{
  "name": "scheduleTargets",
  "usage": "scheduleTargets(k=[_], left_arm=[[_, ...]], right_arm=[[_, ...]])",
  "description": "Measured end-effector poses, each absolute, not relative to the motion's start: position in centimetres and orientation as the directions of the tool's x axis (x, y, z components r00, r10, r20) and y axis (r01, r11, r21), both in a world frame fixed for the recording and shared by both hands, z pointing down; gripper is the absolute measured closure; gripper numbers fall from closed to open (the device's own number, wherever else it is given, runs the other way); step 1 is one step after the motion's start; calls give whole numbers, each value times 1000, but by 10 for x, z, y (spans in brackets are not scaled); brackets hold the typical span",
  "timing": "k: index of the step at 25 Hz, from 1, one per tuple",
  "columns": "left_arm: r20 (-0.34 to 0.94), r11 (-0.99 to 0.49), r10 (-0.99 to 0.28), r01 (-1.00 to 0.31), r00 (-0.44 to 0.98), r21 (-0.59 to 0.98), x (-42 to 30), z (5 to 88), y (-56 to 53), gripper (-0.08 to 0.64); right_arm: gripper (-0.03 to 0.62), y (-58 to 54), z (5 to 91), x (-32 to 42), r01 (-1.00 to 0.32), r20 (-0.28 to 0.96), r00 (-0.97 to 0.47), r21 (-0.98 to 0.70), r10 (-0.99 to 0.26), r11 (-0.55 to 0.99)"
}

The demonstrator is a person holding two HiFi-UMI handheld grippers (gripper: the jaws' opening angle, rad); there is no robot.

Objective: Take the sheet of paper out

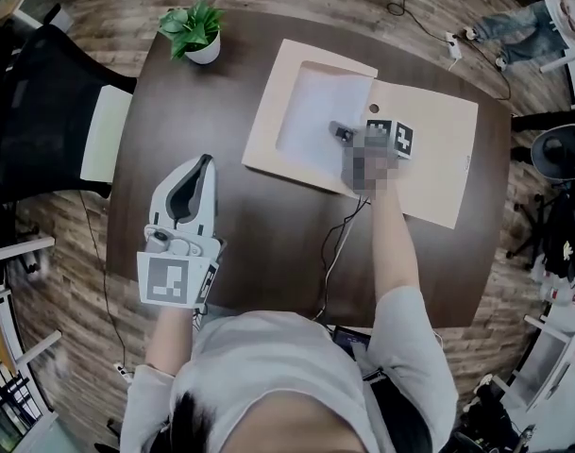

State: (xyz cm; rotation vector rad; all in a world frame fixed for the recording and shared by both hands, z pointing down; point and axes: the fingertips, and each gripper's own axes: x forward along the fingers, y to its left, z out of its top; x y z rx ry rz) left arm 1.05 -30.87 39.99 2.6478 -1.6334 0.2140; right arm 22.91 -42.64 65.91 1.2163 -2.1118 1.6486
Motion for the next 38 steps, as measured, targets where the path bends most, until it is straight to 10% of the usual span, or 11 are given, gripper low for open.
scheduleTargets(k=[38], left_arm=[[-40,-659,-747,-748,663,-77,47,325,-254,551]], right_arm=[[578,-282,508,347,-941,527,-153,-337,-836,-40]])
